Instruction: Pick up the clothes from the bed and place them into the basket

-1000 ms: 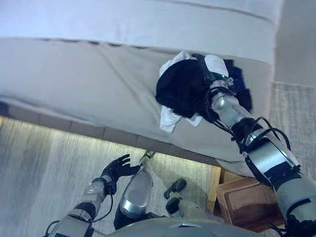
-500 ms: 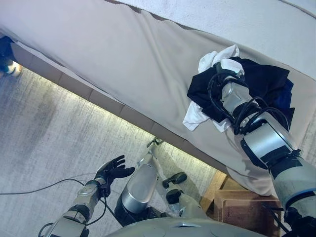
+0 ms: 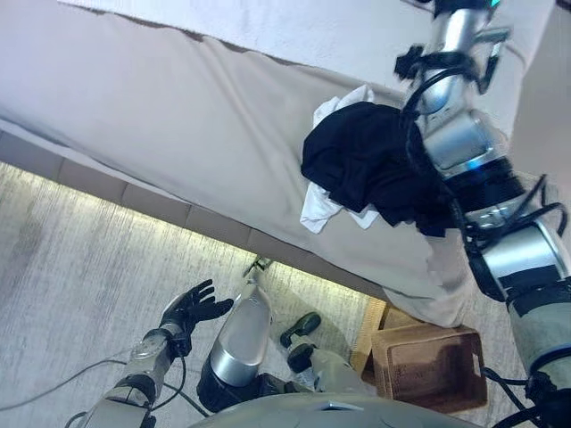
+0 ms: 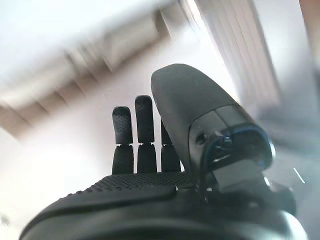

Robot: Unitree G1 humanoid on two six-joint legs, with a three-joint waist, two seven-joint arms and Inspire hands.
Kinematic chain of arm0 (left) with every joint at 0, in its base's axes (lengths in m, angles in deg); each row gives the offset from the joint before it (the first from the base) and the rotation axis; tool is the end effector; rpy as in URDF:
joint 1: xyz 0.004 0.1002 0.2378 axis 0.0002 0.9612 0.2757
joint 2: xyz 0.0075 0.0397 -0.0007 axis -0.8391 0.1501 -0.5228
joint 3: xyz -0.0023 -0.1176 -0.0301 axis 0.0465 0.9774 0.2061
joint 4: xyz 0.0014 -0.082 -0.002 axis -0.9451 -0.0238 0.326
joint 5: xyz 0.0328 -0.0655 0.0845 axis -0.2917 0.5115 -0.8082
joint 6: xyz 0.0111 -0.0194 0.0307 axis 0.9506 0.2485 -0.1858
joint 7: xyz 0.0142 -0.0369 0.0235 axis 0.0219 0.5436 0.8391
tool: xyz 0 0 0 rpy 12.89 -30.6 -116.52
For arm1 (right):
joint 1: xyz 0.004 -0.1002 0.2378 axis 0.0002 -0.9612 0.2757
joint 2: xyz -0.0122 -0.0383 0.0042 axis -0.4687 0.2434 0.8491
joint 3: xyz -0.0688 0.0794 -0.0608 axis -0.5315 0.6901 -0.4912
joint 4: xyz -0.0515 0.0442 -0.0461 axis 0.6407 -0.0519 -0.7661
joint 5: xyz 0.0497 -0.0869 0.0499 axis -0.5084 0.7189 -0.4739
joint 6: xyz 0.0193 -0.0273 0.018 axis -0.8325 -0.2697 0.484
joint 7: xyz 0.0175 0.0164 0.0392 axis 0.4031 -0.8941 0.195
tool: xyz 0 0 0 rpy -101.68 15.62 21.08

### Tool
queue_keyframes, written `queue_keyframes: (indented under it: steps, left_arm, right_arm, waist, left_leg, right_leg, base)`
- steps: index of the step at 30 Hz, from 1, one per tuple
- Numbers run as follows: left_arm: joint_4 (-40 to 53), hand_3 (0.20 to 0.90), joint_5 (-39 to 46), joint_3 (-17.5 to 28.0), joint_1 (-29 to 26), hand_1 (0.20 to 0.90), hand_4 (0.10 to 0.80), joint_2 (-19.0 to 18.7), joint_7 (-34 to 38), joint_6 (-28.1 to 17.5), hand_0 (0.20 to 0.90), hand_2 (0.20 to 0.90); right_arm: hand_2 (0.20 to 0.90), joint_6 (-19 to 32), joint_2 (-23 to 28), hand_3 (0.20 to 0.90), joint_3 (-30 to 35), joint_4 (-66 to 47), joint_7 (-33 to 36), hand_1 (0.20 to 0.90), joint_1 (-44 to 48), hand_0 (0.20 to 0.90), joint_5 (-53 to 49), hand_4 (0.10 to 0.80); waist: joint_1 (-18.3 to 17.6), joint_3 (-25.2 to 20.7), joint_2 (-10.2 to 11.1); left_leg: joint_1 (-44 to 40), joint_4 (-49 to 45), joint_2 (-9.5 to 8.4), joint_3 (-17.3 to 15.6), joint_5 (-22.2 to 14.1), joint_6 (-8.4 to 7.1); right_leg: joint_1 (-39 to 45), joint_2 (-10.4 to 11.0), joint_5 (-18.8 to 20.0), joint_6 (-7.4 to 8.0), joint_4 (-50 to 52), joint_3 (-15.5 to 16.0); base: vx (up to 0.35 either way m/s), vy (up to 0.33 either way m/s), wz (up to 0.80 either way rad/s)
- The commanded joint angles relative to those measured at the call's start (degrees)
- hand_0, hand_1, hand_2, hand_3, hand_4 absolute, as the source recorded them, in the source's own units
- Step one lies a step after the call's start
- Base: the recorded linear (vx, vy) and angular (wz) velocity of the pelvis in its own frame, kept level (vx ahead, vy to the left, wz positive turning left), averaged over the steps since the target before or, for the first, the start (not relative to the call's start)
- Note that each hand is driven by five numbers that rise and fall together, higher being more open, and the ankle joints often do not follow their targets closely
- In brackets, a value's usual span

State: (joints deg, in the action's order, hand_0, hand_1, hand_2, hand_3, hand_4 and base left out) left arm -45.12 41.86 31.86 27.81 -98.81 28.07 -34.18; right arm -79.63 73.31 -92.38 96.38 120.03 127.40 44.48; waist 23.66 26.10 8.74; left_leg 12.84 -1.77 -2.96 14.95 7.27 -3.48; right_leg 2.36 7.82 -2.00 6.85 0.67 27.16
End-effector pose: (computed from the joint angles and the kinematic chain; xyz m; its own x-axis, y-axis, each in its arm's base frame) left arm 0.1379 0.2669 -0.1097 0.6992 0.0618 -0.7122 -0.1381 0.9892 -0.0497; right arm 0.3272 -0.1526 0.3240 0.2510 -0.1617 0.9544 0.7823 0.6145 -0.1017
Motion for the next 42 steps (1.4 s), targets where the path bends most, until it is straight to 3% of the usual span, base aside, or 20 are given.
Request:
queue_keyframes:
  steps: [1,6,9,10,11,14,16,19,25,31,39,42]
  left_arm:
    - [-1.0,0.9,-4.8,-1.7,7.9,0.9,0.8,0.6,0.7,0.2,0.9,0.9]
    - [-2.9,0.9,-8.7,-1.2,9.2,0.9,0.8,1.5,1.9,1.7,0.9,0.9]
    - [-3.4,0.9,-10.1,-0.8,8.9,0.9,0.8,1.8,2.2,3.8,0.9,0.9]
    - [-3.1,0.9,-10.0,-0.5,8.8,0.9,0.8,1.6,2.0,4.6,0.9,0.9]
    - [-2.7,0.9,-9.1,-0.2,8.5,0.9,0.8,1.3,1.6,5.5,0.9,0.9]
    - [-2.3,0.9,-8.4,-0.6,8.3,0.9,0.8,1.0,1.4,5.8,0.9,0.9]
    - [-2.3,0.9,-8.8,-0.9,8.3,0.9,0.8,1.1,1.2,5.8,0.9,0.9]
    - [-1.7,0.9,-9.2,-2.4,8.0,0.9,0.8,1.2,1.2,6.3,0.9,0.9]
    - [-0.5,0.9,-9.9,-4.9,6.9,0.9,0.8,-0.2,0.8,7.4,0.9,0.9]
    - [0.0,0.9,-7.3,-5.5,2.1,0.9,0.8,-4.3,-0.4,6.3,0.9,0.9]
    - [-0.5,0.9,-3.7,-5.4,0.6,0.9,0.8,-4.3,-0.8,3.7,0.9,0.9]
    - [-0.4,0.9,-2.3,-5.7,0.5,0.9,0.8,-3.9,-1.3,2.7,0.9,0.9]
  right_arm:
    - [0.3,2.1,4.9,0.2,2.8,-4.3,6.8,0.3,-3.4,0.3,3.3,0.1]
    - [0.3,0.2,8.5,0.2,5.9,-10.0,5.6,0.3,-6.8,0.3,0.7,0.1]
    - [0.3,-1.1,9.7,0.2,5.9,-9.6,-2.4,0.3,-9.5,0.3,-5.3,0.1]
    - [0.507,-2.0,9.8,0.442,5.0,-8.5,-8.3,0.507,-10.7,0.507,-7.3,0.342]
    - [0.9,-3.9,10.4,0.9,3.4,-6.7,-18.2,0.9,-13.5,0.9,-10.3,0.8]
    - [0.9,-3.4,11.1,0.9,1.4,-4.9,-26.8,0.9,-17.3,0.9,-14.6,0.8]
    - [0.9,-0.2,9.1,0.9,0.5,1.1,-36.1,0.9,-20.1,0.9,-12.6,0.8]
    - [0.9,1.5,5.8,0.9,-2.9,9.8,-40.1,0.9,-20.1,0.9,-9.3,0.8]
    - [0.9,-2.3,1.4,0.9,-9.4,23.4,-40.7,0.9,-14.7,0.9,-5.2,0.8]
    - [0.9,-5.3,-1.7,0.9,-13.6,41.5,-36.2,0.9,-4.5,0.9,-4.8,0.8]
    - [0.9,-9.7,-2.1,0.9,-14.1,54.1,-34.0,0.9,1.0,0.9,-3.9,0.8]
    - [0.9,-14.1,-1.8,0.9,-15.0,57.1,-36.9,0.9,2.1,0.9,2.4,0.8]
  waist:
    - [-2.1,-12.1,-0.9]
    - [-4.3,-16.7,-0.6]
    - [-6.3,-19.0,-1.0]
    - [-6.8,-19.3,-1.1]
    - [-7.8,-19.8,-1.3]
    - [-8.7,-20.1,-1.1]
    - [-8.7,-19.9,-0.9]
    - [-7.2,-18.8,-0.9]
    - [-2.3,-15.4,-0.9]
    - [3.6,-8.0,-1.1]
    - [7.0,-3.8,-2.5]
    - [7.6,-2.5,-3.3]
  left_leg:
    - [-7.6,6.0,1.51,-5.8,-7.1,4.32]
    - [-11.0,6.3,1.24,-7.6,-8.4,4.41]
    - [-13.0,6.4,1.04,-9.2,-8.9,4.26]
    - [-13.7,6.3,1.11,-9.8,-9.3,4.0]
    - [-14.4,6.3,1.15,-10.7,-9.2,3.86]
    - [-14.8,6.4,1.45,-11.3,-8.8,3.71]
    - [-15.4,6.3,1.44,-11.2,-8.6,3.4]
    - [-15.7,5.8,1.34,-10.1,-8.2,3.16]
    - [-12.7,3.1,0.79,-6.4,-7.7,2.97]
    - [-5.8,1.2,0.69,-2.8,-7.3,3.12]
    - [-0.1,1.8,0.0,-0.9,-5.1,3.22]
    - [1.4,1.7,-0.06,-0.7,-4.7,3.22]
  right_leg:
    - [-0.9,-2.0,-3.0,-2.15,4.0,-2.5]
    - [1.8,-2.8,-3.0,-1.79,1.9,-4.1]
    - [3.0,-2.9,-2.6,-1.89,1.0,-5.1]
    - [3.5,-3.0,-2.8,-2.04,0.8,-5.6]
    - [4.0,-3.2,-2.6,-2.26,0.3,-6.2]
    - [4.6,-3.5,-2.2,-2.63,-0.4,-6.3]
    - [5.8,-3.6,-2.7,-3.13,-0.2,-5.8]
    - [7.4,-3.4,-3.4,-3.7,0.6,-4.0]
    - [7.6,-2.5,-4.5,-4.11,3.3,-0.6]
    - [3.3,-1.2,-6.0,-4.06,7.6,2.2]
    - [-0.7,0.8,-5.9,-4.01,10.1,5.5]
    - [-2.5,1.7,-6.1,-3.98,11.8,6.2]
  base:
    - [0.071,-0.071,-0.19]
    - [0.072,-0.055,-0.23]
    - [0.062,-0.014,-0.35]
    - [0.033,-0.016,-0.19]
    - [0.038,-0.03,-0.22]
    - [0.042,-0.038,-0.2]
    - [0.089,-0.014,-0.12]
    - [0.092,0.017,-0.03]
    - [0.012,0.004,0.28]
    - [-0.149,-0.041,0.43]
    - [-0.054,0.046,0.27]
    - [-0.018,0.083,0.2]
